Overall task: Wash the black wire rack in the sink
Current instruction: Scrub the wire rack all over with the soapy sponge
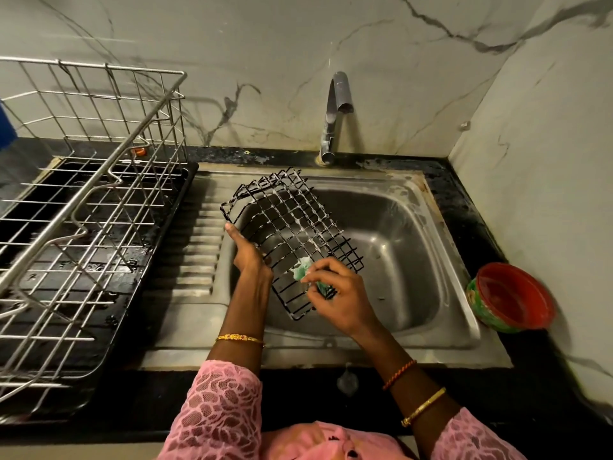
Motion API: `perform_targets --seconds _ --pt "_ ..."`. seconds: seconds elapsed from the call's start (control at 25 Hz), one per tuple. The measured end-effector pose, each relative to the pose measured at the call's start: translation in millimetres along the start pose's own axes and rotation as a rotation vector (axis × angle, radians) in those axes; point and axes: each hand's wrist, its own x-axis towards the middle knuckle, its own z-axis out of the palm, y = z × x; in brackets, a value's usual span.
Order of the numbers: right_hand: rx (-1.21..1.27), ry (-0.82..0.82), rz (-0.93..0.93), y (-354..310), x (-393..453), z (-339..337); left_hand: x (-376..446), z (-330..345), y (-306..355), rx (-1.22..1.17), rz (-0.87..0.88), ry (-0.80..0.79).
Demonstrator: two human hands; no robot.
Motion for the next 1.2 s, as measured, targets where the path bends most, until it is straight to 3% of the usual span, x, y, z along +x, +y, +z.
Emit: perform_targets --seconds 0.28,0.56,0.84,1.2 --pt "-0.083 0.179 0.185 23 40 -29 0 5 3 0.028 0.020 -0.024" --pt "-0.070 -0.006 0.094 -12 8 11 1 1 3 0.018 0.016 -0.045" --pt "-0.132 0.227 0.284 26 38 -25 -2 -1 4 0.062 0.022 -0.025" --pt "-0.005 0.143 0.301 4 22 -5 2 -1 3 0.069 0.019 -0.022"
